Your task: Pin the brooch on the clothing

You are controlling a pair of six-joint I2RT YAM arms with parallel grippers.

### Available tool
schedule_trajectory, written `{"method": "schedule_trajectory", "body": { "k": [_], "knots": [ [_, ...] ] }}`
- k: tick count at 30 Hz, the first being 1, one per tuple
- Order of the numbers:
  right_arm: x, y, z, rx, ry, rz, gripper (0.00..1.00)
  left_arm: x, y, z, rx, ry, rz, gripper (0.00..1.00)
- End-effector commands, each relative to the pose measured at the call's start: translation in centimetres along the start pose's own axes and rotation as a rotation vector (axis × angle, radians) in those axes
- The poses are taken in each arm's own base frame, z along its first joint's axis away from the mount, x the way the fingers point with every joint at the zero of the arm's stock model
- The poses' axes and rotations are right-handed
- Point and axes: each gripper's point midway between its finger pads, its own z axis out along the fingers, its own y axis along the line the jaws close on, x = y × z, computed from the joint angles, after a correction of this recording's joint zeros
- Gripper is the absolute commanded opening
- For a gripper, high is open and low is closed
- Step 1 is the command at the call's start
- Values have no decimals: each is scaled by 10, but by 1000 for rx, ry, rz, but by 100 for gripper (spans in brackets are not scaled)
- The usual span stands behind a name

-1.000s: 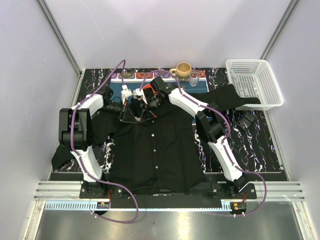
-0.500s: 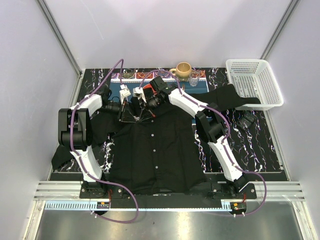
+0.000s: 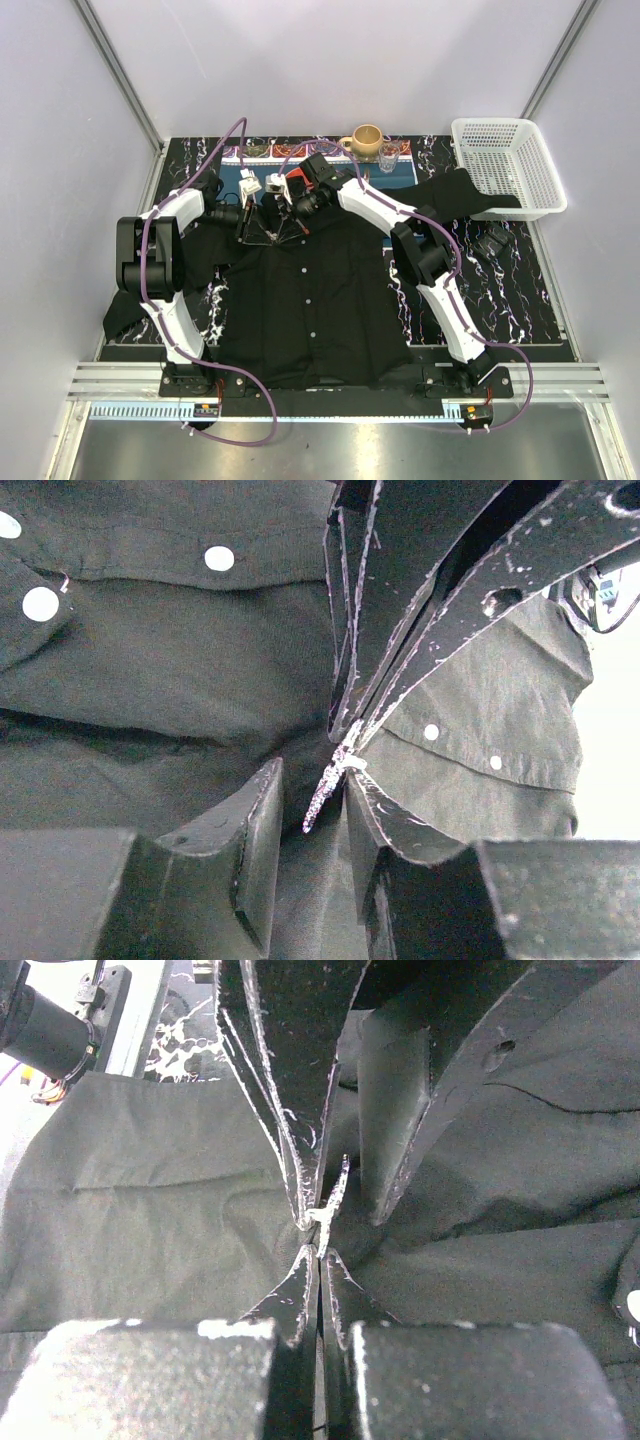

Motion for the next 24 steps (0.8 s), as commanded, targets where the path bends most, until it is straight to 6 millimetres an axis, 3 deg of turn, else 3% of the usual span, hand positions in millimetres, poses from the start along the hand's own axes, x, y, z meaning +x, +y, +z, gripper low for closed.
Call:
{"method": "schedule_trajectory", "body": {
  "k": [1,8,16,24],
  "knots": [
    [-64,49,-2,-95,-96,-145,0,-25,-9,-2,21,-76,148,36],
    [-59,45,-6,-81,-89,-162,0,-26,-15,-16,25,-130,220,58],
    [-55,44,-6,-70,-79,-189,0,-25,-22,-22,41,-147,323,65],
    [-52,41,-7,-60,-73,-195,0,-10,-33,-24,80,-89,422,70]
  ]
}}
